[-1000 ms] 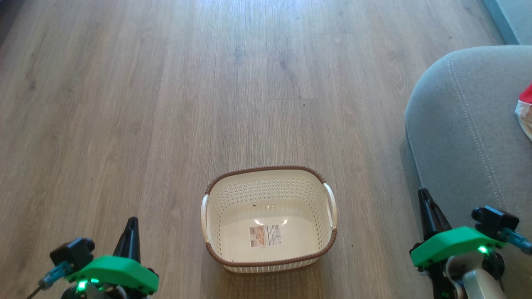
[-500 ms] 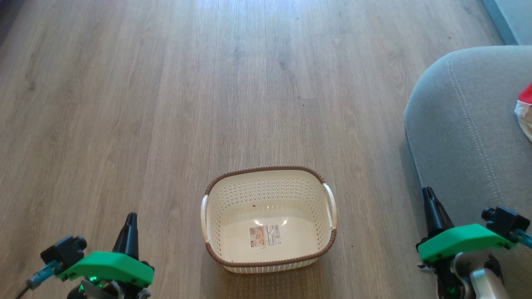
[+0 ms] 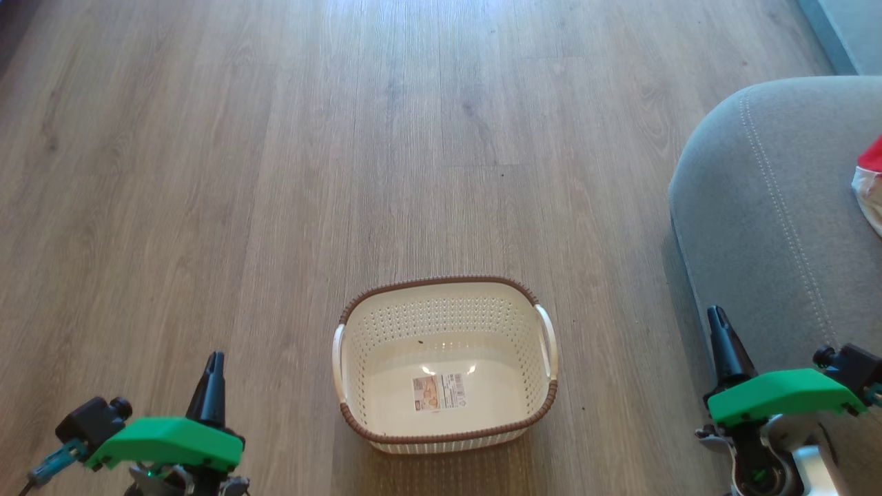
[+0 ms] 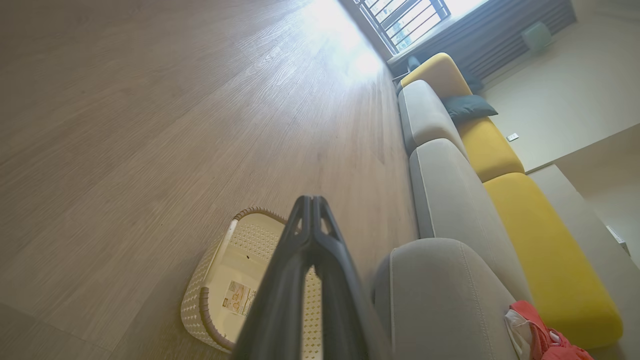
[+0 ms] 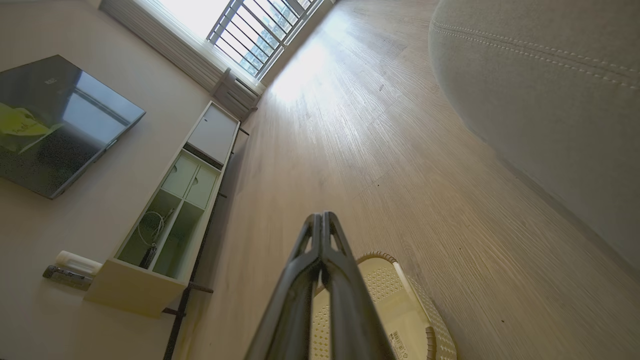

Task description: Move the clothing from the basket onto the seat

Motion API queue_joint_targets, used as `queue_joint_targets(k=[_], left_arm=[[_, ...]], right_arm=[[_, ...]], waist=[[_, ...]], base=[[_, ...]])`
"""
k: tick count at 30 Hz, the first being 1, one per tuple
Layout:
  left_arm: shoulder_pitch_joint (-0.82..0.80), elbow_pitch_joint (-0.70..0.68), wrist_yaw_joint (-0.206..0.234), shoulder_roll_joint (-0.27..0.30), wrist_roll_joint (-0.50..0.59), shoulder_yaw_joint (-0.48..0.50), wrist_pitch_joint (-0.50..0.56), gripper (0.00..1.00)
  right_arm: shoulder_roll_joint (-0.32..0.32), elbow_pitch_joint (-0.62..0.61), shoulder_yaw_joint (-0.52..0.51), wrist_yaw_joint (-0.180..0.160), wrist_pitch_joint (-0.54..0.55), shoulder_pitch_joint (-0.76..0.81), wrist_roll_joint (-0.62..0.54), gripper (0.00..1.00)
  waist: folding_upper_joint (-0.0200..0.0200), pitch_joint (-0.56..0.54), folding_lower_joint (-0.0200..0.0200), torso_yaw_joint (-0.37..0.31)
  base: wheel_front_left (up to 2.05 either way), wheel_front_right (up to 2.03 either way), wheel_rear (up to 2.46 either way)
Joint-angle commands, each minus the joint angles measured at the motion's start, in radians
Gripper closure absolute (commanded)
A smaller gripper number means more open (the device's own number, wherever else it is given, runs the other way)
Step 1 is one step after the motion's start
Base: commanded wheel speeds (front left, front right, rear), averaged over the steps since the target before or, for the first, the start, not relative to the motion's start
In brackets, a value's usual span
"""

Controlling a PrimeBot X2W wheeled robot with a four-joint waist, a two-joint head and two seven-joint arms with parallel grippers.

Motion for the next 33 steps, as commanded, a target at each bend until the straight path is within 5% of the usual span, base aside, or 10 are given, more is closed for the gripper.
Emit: queue_joint_targets(k=[1,33], left_arm=[[-0.057,-0.04,-0.006,0.008,-0.028,0.022,0.005,1.0],[-0.074,-0.065,-0.019,0.01,-0.389,0.042,0.094,1.0]], right_arm=[[0.001,-0.04,0.004,0.0,0.005,-0.036,0.027,1.0],[0.009,-0.082,-0.027,0.0,0.095,-0.033,0.386,1.0]], waist=[[0.0,0.0,0.0,0.0],[0.0,-0.003,0.0,-0.003]], base=[[0.0,0.0,0.0],[0.0,0.0,0.0]])
